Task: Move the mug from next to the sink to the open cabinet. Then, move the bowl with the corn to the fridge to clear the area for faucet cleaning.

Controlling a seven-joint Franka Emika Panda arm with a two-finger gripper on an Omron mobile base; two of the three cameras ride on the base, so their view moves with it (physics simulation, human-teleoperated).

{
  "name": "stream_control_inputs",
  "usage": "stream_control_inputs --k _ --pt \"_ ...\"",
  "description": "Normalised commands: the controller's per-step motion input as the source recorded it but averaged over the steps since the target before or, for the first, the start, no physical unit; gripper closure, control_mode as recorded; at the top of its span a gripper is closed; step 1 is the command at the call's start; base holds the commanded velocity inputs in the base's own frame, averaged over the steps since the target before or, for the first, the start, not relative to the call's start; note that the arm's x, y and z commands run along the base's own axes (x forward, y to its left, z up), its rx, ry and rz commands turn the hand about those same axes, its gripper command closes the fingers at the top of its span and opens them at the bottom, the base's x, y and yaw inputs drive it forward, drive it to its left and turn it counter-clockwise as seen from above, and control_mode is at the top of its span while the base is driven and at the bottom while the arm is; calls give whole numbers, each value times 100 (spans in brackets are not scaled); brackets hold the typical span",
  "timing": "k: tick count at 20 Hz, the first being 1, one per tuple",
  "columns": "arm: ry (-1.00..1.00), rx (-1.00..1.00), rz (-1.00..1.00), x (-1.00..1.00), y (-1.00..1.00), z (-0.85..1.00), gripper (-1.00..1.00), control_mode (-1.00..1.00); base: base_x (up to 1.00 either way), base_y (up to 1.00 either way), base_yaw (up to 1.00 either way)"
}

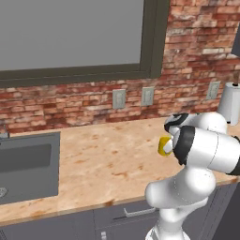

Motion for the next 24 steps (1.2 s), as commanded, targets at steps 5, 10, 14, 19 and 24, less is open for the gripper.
stream_control_inputs --k 5,10,14,19,24 --pt "0 1 0 0 0 0 -100 -100 0 0 0" --pt "0 0 0 2 5 0 -100 -100 0 0 0" --pt "0 0 0 23 6 -1 100 -100 0 0 0" --pt "0 0 0 7 0 0 100 -100 0 0 0" --pt "-5 0 0 -7 2 6 100 -100 0 0 0"
